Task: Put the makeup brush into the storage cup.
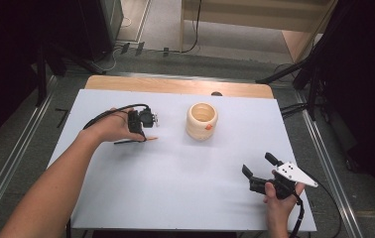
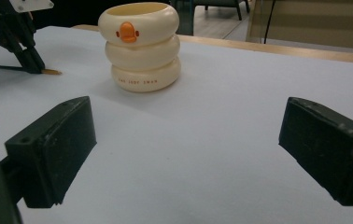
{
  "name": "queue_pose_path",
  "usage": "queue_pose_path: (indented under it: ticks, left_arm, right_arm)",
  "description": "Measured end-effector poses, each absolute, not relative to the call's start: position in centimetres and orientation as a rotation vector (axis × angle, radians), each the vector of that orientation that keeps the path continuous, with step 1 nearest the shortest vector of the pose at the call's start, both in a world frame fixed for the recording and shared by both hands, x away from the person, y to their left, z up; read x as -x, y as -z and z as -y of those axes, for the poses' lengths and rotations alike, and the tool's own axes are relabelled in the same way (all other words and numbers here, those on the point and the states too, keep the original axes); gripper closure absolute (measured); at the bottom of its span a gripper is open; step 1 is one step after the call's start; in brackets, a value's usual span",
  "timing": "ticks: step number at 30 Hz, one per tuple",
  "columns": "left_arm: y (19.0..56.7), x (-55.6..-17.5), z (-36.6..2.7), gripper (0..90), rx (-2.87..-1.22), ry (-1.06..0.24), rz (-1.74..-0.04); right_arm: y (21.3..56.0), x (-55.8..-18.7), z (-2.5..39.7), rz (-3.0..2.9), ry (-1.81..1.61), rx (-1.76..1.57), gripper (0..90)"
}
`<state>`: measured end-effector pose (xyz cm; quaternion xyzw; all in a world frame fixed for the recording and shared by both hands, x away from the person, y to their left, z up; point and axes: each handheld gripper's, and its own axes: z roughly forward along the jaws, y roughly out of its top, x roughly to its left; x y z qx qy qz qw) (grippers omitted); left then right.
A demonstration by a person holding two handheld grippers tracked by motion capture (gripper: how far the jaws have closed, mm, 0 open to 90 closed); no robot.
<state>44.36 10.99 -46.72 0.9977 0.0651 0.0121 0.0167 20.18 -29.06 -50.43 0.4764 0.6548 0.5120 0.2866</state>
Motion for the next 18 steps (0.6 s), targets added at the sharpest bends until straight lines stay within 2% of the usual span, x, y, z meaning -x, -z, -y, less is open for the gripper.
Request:
queue_pose_path:
  ticks: [8,13,18]
  left_arm:
    - [46.7,-44.4,-11.0,85.0,-3.108,-0.028,-0.226]
    - [46.6,-44.7,-11.5,85.1,-3.064,0.009,-0.280]
    - [46.3,-45.1,-12.2,85.1,-2.999,-0.016,-0.326]
  right_arm:
    - [50.4,-20.2,29.0,-1.751,-1.364,-1.271,4.2]
    - [50.5,-20.2,29.1,-1.746,-1.364,-1.276,4.2]
    - [50.5,-20.2,29.2,-1.747,-1.362,-1.276,4.2]
